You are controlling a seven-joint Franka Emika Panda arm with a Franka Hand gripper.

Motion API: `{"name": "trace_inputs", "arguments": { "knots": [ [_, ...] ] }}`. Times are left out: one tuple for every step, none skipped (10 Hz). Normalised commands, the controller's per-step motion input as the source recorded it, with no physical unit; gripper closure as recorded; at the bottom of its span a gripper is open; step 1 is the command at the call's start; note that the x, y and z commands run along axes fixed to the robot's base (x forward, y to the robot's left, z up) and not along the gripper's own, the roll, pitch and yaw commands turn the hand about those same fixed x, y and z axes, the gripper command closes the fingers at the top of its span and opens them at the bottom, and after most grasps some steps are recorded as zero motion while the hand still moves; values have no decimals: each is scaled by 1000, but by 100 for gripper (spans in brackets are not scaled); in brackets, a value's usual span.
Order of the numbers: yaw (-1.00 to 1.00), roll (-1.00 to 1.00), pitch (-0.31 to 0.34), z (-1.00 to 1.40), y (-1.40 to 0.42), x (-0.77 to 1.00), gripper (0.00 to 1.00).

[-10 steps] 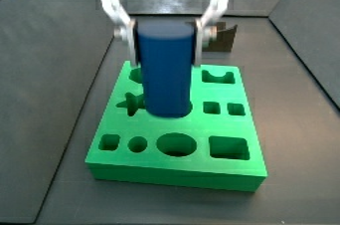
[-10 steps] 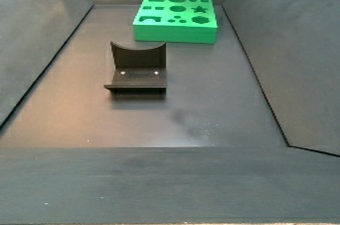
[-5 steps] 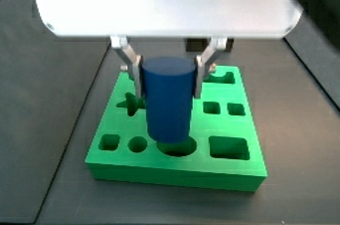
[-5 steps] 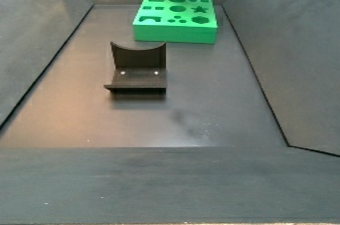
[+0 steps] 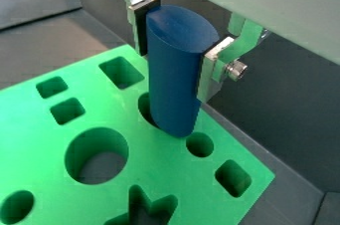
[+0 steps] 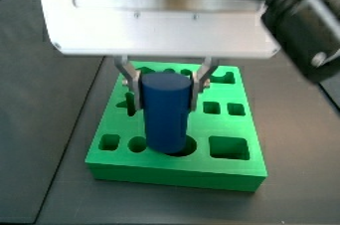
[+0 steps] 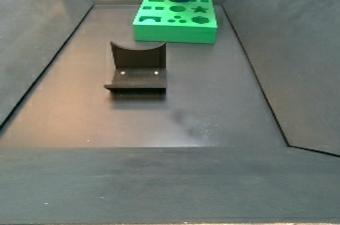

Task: Pick up the oval object. Move up. Place the oval object on the fixture. Regrasp the oval object. Move to above the board. Insert the oval object.
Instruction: Insert the oval object.

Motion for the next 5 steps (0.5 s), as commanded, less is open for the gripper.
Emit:
{"name": "trace_inputs", "arguments": {
  "knots": [
    [6, -83, -34, -431, 0, 77, 100],
    [11, -76, -10, -409, 0, 163, 100],
    [3, -74, -7, -411, 0, 149, 100],
    [0, -66, 0, -349, 0, 303, 100],
    [0, -63, 0, -337, 0, 317, 100]
  ]
}}
